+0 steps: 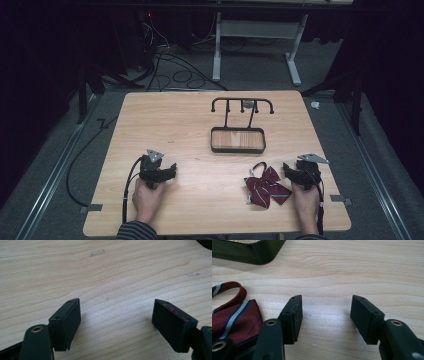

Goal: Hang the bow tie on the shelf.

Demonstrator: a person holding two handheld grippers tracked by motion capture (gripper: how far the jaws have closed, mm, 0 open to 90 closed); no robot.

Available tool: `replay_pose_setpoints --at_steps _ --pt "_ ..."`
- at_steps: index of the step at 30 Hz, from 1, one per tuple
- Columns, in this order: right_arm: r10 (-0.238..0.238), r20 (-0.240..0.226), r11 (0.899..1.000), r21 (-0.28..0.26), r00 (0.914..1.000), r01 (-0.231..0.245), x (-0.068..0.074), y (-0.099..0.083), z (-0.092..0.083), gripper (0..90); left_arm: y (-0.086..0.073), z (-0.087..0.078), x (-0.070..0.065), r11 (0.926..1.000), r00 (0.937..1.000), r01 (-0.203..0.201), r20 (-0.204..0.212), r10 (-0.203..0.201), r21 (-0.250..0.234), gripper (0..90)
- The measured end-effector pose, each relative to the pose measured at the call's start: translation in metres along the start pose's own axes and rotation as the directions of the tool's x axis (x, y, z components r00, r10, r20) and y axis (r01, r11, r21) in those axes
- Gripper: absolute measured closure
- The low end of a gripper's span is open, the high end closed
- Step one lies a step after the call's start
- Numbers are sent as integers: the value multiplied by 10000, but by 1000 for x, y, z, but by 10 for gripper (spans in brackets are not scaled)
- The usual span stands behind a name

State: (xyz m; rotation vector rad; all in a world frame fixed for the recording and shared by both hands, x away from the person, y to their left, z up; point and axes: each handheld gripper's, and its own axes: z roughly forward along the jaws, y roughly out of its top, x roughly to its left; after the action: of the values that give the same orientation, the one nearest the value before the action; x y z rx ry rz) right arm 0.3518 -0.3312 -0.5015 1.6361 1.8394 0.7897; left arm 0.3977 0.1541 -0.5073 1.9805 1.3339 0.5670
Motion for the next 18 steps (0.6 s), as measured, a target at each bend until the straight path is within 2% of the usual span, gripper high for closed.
replay_pose_setpoints --at_steps 18 --pt "-70 -72 10000 15 10000 70 1 -1 -1 445 0 0 0 10000 10000 -8 -17 8 -4 236"
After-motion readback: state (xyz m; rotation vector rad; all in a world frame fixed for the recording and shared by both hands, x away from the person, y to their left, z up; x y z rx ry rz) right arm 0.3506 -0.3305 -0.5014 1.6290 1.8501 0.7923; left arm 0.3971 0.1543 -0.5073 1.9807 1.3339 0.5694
